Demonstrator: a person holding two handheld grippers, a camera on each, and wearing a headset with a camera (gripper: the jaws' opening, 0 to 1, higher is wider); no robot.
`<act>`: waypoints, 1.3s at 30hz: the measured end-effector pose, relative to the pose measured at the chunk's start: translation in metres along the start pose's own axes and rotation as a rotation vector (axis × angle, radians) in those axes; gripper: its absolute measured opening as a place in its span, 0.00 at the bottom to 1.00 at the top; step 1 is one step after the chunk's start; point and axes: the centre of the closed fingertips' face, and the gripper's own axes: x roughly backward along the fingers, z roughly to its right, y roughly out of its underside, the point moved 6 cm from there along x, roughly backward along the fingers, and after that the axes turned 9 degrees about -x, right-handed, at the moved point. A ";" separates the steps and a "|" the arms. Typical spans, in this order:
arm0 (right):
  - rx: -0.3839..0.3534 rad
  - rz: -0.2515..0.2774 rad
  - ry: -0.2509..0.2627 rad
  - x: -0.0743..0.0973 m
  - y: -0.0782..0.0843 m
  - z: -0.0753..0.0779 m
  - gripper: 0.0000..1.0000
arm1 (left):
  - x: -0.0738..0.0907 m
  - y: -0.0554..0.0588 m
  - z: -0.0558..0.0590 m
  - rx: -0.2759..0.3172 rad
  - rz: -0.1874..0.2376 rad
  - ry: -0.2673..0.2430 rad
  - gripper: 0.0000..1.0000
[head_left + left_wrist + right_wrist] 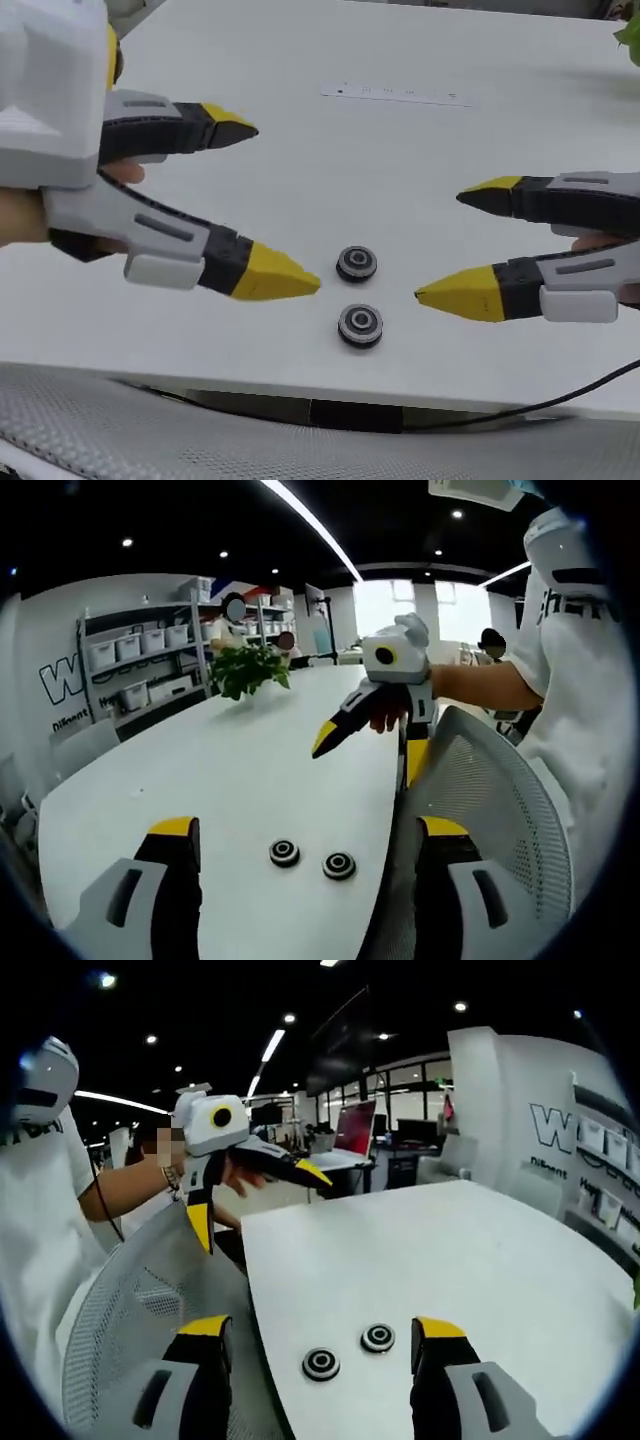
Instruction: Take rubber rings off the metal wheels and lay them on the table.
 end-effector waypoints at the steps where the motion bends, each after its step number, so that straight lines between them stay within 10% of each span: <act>1: 0.013 -0.002 -0.006 -0.002 -0.001 0.000 0.70 | -0.003 -0.002 -0.002 -0.006 0.012 0.003 0.84; 21: 0.092 -0.030 -0.077 -0.043 0.004 0.029 0.42 | -0.056 -0.012 -0.016 -0.058 0.125 0.036 0.62; 39: 0.091 -0.213 -0.135 -0.071 0.064 0.028 0.28 | -0.087 0.042 0.012 -0.056 0.023 0.136 0.48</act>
